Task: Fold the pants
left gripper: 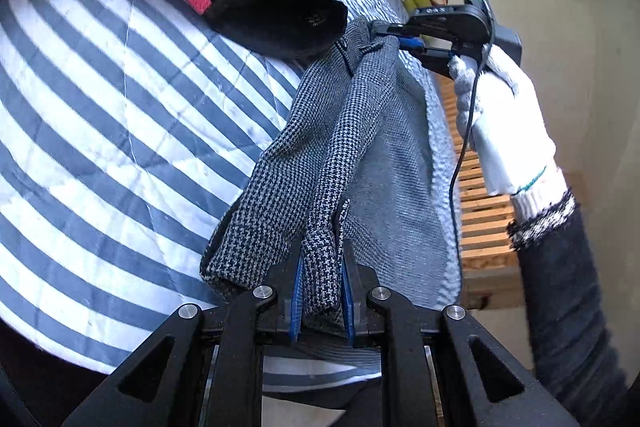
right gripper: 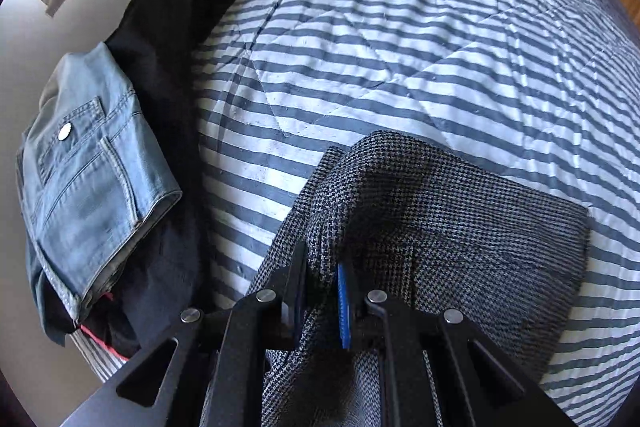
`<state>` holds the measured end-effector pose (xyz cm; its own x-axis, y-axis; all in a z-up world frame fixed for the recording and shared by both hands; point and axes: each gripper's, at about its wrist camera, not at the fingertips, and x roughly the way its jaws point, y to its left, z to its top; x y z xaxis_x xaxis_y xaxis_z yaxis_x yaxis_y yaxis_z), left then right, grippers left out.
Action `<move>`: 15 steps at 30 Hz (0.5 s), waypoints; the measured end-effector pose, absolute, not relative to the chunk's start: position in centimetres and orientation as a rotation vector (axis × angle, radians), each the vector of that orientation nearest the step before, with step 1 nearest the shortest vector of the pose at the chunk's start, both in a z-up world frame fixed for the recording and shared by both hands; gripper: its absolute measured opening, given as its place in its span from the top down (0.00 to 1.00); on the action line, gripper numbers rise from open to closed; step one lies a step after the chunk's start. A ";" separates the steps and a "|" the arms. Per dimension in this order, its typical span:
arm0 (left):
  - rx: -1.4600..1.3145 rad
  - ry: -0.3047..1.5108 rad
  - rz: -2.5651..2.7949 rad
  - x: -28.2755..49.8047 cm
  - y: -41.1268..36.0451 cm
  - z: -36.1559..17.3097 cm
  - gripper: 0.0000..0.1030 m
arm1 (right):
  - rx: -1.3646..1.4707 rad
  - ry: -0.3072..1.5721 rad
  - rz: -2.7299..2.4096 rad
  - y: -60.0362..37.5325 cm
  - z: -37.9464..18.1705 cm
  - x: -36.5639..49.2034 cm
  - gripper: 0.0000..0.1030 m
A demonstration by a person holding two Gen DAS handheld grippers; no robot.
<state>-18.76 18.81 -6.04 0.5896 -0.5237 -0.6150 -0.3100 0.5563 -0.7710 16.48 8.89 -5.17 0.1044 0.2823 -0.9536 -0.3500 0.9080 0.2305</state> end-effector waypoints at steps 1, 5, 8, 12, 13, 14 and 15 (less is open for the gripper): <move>-1.004 0.976 -0.151 -18.8 18.6 -5.8 0.84 | -0.056 1.393 0.464 9.0 -5.5 16.5 0.89; -0.974 0.987 -0.131 -19.2 18.3 -5.3 0.84 | -0.045 1.387 0.492 9.4 -5.6 16.8 0.88; -0.915 1.048 -0.101 -19.3 19.1 -5.5 0.78 | -0.098 1.378 0.529 10.3 -5.4 16.6 0.78; -0.748 1.062 -0.050 -19.2 18.4 -2.9 0.55 | -0.088 1.321 0.588 9.4 -2.6 15.9 0.75; -0.726 1.051 -0.036 -19.4 18.5 -2.1 0.36 | -0.063 1.312 0.612 8.6 -1.4 15.6 0.72; -0.718 1.037 -0.023 -19.5 18.7 -1.5 0.31 | -0.047 1.303 0.618 7.9 -0.5 15.4 0.72; -0.717 1.011 -0.012 -19.9 19.0 -0.5 0.30 | -0.020 1.288 0.628 7.0 0.5 15.1 0.72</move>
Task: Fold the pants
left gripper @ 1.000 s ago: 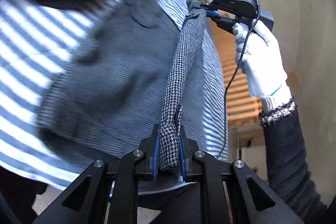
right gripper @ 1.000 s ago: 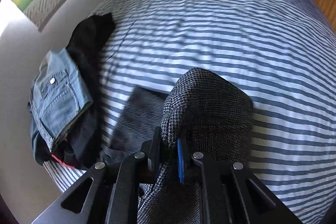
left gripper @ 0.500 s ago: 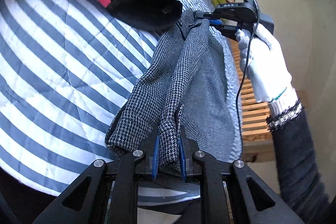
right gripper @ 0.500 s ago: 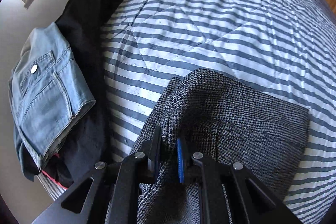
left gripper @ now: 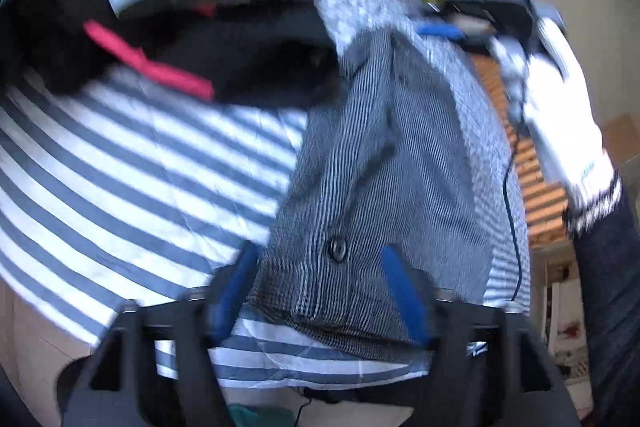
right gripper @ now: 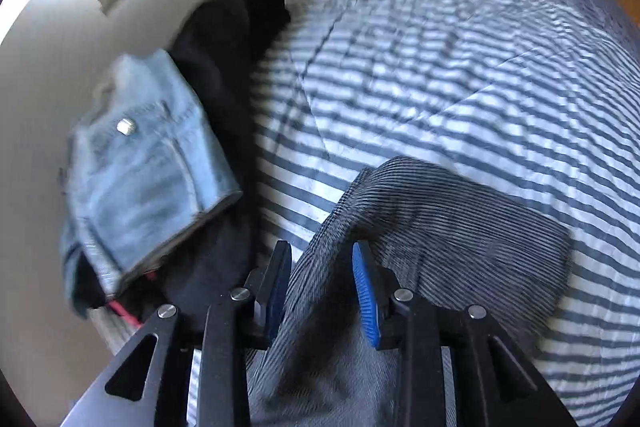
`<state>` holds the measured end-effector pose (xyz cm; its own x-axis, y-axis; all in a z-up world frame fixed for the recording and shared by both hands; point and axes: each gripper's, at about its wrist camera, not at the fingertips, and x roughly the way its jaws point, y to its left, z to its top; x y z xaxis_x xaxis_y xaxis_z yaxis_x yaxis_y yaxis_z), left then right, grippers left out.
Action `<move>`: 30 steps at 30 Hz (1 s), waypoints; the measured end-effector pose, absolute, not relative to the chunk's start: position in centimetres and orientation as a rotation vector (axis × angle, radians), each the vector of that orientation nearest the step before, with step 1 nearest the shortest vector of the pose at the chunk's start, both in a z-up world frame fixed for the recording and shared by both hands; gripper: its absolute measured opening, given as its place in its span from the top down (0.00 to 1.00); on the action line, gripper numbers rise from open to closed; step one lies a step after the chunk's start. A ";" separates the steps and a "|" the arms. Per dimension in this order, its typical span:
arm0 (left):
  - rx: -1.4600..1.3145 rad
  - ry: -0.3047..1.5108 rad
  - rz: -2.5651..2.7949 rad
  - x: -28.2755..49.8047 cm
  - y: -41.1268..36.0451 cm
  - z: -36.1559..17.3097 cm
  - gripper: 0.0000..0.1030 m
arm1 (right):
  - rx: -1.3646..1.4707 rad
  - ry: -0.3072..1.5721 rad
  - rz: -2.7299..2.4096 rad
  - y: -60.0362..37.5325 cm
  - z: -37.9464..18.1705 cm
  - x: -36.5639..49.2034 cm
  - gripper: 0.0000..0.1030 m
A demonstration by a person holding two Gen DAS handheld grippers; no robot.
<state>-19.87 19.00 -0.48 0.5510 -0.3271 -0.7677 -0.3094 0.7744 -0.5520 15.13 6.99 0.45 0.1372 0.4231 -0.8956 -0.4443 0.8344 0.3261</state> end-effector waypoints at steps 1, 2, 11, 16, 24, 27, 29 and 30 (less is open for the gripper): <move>-0.713 1.000 -0.009 -19.8 19.2 0.3 0.30 | 0.034 1.271 0.657 5.4 1.9 14.6 0.72; -0.699 0.990 -0.017 -19.3 19.2 1.1 0.30 | 0.077 1.258 0.678 4.0 2.9 14.1 0.72; -0.577 1.069 -0.143 -7.6 16.7 0.8 0.30 | 0.138 1.180 0.557 -10.3 4.7 2.4 0.71; -0.488 1.151 -0.109 -4.7 15.8 -1.7 0.30 | 0.205 1.229 0.513 -14.9 1.5 -3.1 0.71; -0.440 1.193 -0.068 -4.8 16.4 -3.2 0.30 | 0.247 1.334 0.495 -15.3 -4.0 -3.6 0.71; -0.455 1.185 -0.078 -4.8 16.5 -2.9 0.30 | 0.184 1.334 0.512 -12.6 -4.7 -2.6 0.71; -0.438 1.184 -0.078 -4.7 16.2 -2.8 0.30 | 0.163 1.335 0.494 -12.0 -5.3 -2.1 0.71; -0.416 1.188 -0.082 -4.6 15.9 -2.9 0.30 | 0.169 1.345 0.487 -11.9 -5.8 -1.8 0.71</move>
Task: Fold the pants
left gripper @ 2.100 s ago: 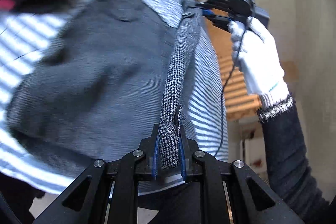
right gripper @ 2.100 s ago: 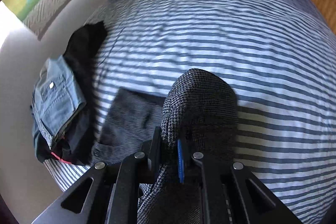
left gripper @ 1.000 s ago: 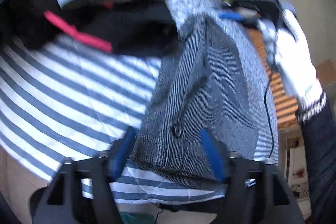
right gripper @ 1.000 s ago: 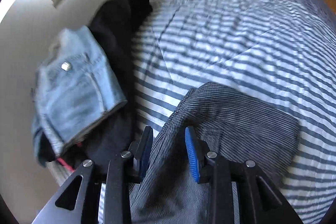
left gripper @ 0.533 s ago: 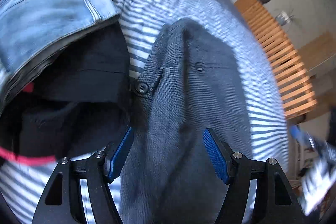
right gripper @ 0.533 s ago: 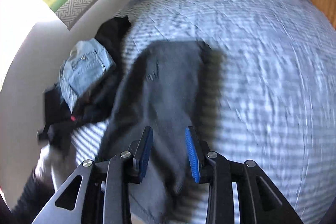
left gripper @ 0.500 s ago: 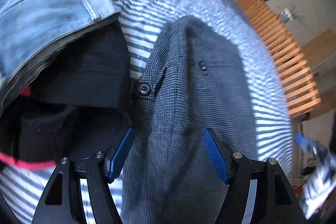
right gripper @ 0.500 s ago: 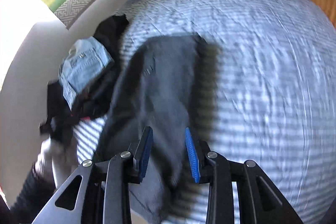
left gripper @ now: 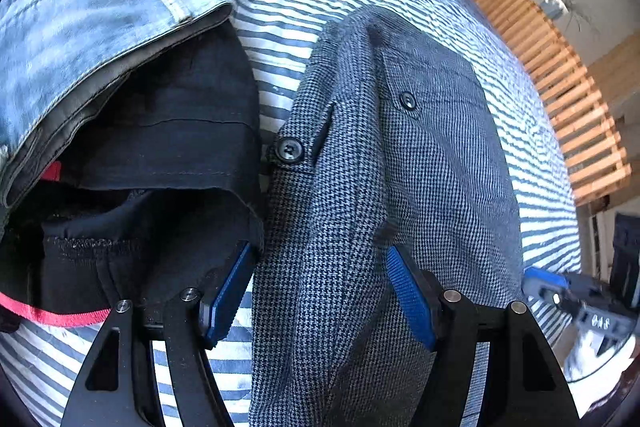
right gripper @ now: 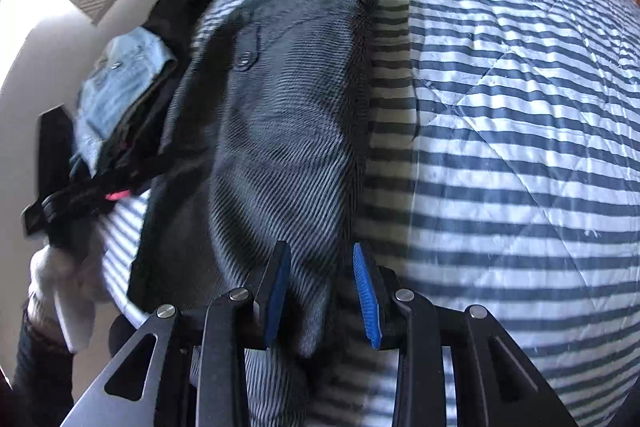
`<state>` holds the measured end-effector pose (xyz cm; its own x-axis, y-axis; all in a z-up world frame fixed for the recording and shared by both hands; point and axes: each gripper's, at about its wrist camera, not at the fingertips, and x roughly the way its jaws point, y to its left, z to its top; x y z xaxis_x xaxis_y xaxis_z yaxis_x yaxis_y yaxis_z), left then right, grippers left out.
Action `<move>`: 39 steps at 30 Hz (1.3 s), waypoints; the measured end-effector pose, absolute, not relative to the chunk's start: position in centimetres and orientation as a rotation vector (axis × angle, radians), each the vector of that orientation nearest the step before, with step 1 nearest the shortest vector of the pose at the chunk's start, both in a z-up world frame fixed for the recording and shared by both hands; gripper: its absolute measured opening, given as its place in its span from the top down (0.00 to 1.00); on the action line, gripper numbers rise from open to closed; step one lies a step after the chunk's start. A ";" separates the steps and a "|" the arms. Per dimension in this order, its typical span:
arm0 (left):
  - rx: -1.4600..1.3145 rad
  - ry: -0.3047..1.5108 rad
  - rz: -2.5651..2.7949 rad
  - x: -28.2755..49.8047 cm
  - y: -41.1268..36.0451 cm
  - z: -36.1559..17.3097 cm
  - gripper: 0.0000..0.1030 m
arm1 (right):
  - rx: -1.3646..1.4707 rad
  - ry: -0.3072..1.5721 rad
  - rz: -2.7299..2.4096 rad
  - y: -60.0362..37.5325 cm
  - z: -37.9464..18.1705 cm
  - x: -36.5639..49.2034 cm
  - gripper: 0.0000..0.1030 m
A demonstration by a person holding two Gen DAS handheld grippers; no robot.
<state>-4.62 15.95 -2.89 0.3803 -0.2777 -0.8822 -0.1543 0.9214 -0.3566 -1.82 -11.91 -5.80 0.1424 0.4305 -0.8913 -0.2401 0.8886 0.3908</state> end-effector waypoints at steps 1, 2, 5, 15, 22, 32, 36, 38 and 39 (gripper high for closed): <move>-0.406 1.192 -0.079 -4.3 15.9 -3.1 0.30 | 0.189 1.368 0.489 -11.8 -6.5 -1.3 0.71; -0.392 1.201 -0.079 -4.3 15.7 -3.4 0.31 | 0.200 1.384 0.490 -11.7 -7.0 -1.1 0.71; -0.339 1.217 -0.058 -4.1 15.6 -3.8 0.55 | 0.194 1.407 0.486 -11.7 -8.1 -1.3 0.71; -0.405 1.179 -0.074 -5.0 18.1 -3.5 0.78 | 0.243 1.438 0.508 -12.6 -8.9 -1.6 0.71; -0.354 1.091 -0.113 -9.7 16.0 2.1 0.40 | 0.266 1.427 0.539 -14.2 -6.8 -2.7 0.71; -0.074 1.124 -0.551 -19.5 -2.1 3.0 0.39 | 0.361 1.418 0.576 -15.8 -4.6 -6.0 0.71; 0.159 1.137 -0.570 -21.3 -7.0 1.3 0.39 | 0.400 1.408 0.564 -17.1 -4.6 -6.4 0.71; 0.207 1.131 -0.556 -21.0 -7.5 0.8 0.39 | 0.411 1.405 0.568 -17.5 -4.6 -6.5 0.71; 0.220 1.125 -0.548 -20.5 -7.7 0.8 0.39 | 0.408 1.401 0.568 -17.5 -4.6 -6.6 0.71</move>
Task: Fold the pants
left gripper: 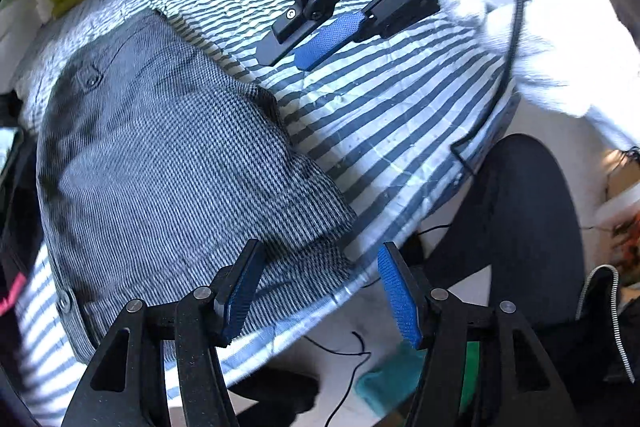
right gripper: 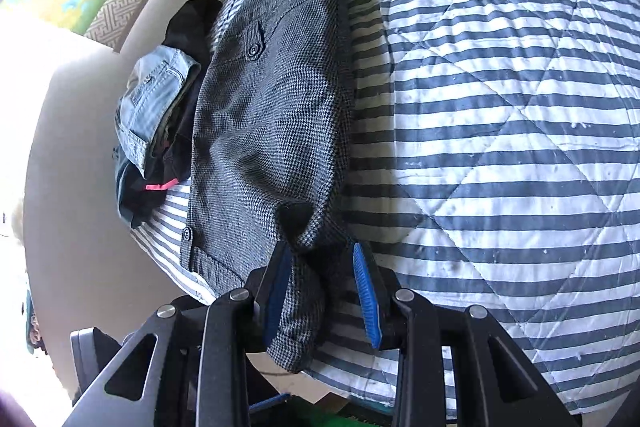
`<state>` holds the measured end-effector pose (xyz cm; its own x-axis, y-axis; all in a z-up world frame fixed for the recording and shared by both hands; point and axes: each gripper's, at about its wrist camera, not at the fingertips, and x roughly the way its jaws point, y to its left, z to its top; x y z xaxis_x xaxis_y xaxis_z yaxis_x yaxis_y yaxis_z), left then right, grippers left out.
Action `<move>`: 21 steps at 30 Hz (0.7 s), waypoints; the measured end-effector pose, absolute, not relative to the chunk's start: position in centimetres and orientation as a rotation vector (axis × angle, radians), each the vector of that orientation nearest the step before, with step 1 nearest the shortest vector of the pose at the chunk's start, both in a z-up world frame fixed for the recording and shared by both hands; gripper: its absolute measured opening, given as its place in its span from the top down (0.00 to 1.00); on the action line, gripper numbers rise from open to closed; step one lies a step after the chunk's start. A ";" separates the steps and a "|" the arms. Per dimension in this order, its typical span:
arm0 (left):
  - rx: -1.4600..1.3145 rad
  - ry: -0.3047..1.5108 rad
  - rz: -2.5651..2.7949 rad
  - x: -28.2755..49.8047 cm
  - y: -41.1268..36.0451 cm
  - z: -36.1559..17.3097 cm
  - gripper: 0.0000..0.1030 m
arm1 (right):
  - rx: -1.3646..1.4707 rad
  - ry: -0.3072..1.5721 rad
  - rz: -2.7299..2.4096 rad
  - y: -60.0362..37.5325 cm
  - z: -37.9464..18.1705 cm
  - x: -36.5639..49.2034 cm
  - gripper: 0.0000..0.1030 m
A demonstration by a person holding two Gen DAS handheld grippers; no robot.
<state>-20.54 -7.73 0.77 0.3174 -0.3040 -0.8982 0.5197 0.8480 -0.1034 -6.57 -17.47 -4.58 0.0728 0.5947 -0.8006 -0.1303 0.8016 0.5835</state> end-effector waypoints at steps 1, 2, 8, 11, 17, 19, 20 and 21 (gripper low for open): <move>0.223 1.116 -0.538 -20.1 -7.4 0.8 0.39 | 0.403 1.397 0.568 -17.5 -4.5 -6.6 0.71; 0.222 1.109 -0.529 -19.7 -7.6 0.7 0.39 | 0.401 1.396 0.570 -17.5 -4.5 -6.6 0.71; 0.300 1.091 -0.517 -18.9 -7.6 0.5 0.43 | 0.431 1.403 0.608 -17.3 -4.9 -6.2 0.71; 0.354 1.076 -0.519 -18.9 -8.3 -0.3 0.51 | 0.462 1.416 0.617 -16.9 -5.3 -5.9 0.71; 0.359 1.062 -0.520 -18.1 -8.4 -0.8 0.81 | 0.480 1.448 0.568 -16.4 -6.9 -4.8 0.71; 0.334 1.065 -0.522 -17.7 -8.0 -0.8 0.89 | 0.498 1.461 0.560 -16.4 -7.5 -4.6 0.71; 0.317 1.067 -0.524 -17.6 -7.7 -0.6 0.90 | 0.500 1.469 0.560 -16.3 -7.8 -4.5 0.71; 0.298 1.070 -0.528 -17.7 -7.5 -0.4 0.91 | 0.493 1.471 0.558 -16.2 -7.9 -4.5 0.71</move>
<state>-17.69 -7.48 -0.42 0.3735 -0.2643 -0.8892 0.5449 0.8382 -0.0202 -4.53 -16.22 -7.95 0.0189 0.6252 -0.7802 -0.0498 0.7800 0.6238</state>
